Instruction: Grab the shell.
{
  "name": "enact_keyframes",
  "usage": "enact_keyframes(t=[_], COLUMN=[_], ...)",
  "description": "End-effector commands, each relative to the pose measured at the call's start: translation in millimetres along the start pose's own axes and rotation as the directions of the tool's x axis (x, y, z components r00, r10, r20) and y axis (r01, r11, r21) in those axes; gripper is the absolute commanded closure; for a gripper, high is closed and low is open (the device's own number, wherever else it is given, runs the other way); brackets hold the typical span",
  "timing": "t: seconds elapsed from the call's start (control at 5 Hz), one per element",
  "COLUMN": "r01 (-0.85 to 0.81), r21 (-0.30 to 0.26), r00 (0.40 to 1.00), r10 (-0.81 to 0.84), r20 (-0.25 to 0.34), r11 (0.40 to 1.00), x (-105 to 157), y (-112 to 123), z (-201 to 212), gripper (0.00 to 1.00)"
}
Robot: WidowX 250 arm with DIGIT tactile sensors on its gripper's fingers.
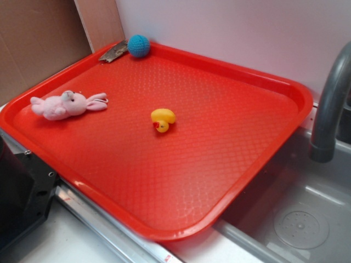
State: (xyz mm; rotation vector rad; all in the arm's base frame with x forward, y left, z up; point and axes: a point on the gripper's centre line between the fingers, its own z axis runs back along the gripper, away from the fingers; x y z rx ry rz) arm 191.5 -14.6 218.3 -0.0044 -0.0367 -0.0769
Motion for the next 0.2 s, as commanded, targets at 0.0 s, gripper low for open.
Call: enact_keyframes(t=[0.0], r01=[-0.029], r21=[-0.041], r00=[0.998], r10=[0.031], r20=[0.048], r11=[0.999], x=[-8.2], y=[10.5], z=[2.3], gripper=[1.00])
